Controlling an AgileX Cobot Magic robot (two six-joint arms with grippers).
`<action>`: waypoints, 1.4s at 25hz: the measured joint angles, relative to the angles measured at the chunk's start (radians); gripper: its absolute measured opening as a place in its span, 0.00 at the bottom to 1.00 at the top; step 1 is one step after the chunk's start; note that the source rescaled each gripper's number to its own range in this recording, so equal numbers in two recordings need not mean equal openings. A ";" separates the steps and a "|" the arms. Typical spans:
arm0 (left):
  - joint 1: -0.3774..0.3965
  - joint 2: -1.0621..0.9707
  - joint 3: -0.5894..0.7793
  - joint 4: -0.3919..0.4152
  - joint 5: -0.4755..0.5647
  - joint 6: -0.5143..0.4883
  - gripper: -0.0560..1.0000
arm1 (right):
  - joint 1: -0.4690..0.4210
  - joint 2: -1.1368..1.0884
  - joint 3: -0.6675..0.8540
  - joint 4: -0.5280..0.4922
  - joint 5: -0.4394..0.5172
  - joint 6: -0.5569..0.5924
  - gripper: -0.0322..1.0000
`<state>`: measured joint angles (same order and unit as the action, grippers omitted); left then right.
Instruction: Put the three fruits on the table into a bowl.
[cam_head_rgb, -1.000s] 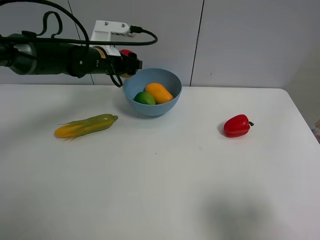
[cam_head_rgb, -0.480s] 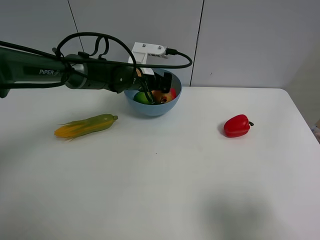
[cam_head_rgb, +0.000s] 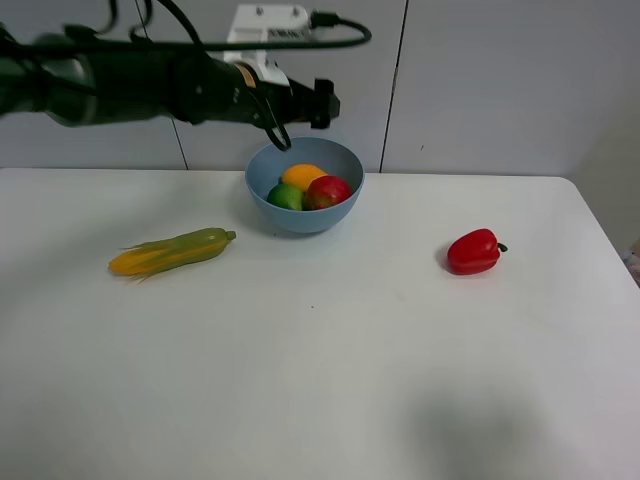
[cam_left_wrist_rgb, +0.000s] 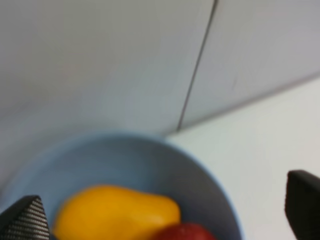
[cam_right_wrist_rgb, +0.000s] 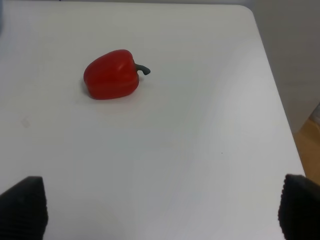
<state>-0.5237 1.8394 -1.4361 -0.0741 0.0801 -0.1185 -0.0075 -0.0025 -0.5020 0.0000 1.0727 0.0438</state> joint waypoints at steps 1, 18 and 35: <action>0.017 -0.055 0.000 0.024 0.038 0.000 0.85 | 0.000 0.000 0.000 0.000 0.000 0.000 0.77; 0.447 -1.070 0.297 0.250 0.922 0.003 0.82 | 0.000 0.000 0.000 0.000 0.000 0.000 0.77; 0.464 -1.692 0.904 0.144 0.944 0.001 0.82 | 0.000 0.000 0.000 0.000 0.000 0.000 0.77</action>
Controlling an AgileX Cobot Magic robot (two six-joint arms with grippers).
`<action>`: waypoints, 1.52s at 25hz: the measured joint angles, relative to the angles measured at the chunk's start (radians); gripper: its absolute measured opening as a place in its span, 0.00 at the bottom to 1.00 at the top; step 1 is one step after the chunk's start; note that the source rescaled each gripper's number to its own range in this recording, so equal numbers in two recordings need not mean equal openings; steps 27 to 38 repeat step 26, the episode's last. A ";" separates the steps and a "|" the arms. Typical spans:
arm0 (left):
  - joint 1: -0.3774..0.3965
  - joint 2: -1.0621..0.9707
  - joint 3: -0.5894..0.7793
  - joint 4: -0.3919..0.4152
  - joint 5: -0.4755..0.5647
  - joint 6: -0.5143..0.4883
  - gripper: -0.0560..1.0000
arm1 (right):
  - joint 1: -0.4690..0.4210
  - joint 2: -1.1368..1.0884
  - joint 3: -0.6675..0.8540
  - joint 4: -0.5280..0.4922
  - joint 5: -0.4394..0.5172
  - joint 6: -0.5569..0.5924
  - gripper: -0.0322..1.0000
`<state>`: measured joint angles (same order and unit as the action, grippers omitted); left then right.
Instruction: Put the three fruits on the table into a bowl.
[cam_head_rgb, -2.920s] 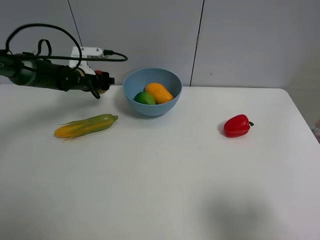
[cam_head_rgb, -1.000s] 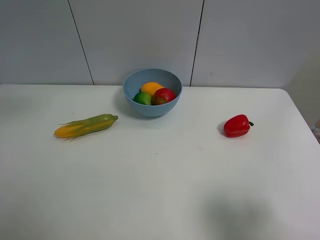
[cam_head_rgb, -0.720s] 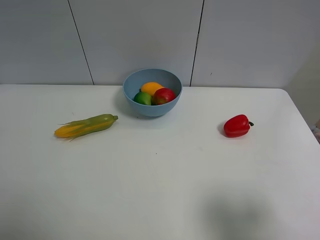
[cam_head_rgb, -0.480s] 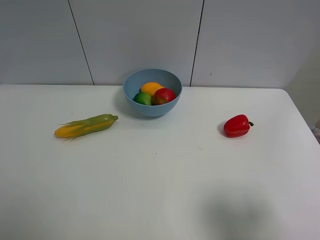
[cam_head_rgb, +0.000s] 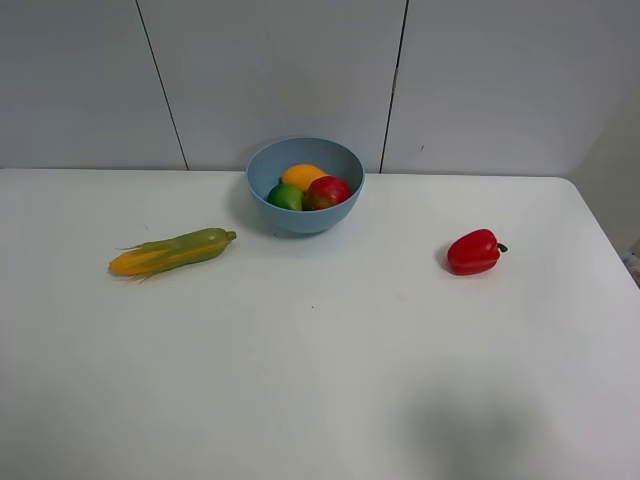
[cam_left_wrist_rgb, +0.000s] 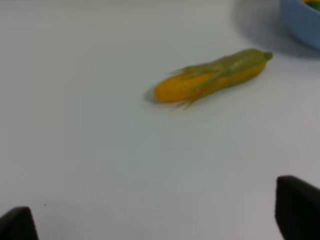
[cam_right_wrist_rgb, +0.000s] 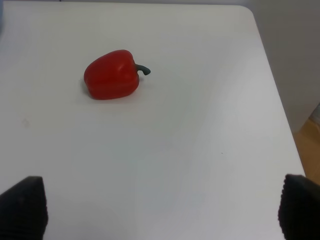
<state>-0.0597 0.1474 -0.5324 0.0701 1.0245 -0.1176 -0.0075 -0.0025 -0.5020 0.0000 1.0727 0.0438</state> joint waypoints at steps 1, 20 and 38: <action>0.000 0.000 0.009 0.000 0.006 0.000 0.82 | 0.000 0.000 0.000 0.000 0.000 0.000 0.77; 0.000 -0.153 0.023 -0.001 0.026 0.001 0.82 | 0.000 0.000 0.000 0.000 0.000 0.000 0.77; 0.000 -0.154 0.023 -0.002 0.026 0.001 0.82 | 0.000 0.000 0.000 0.000 0.000 0.000 0.77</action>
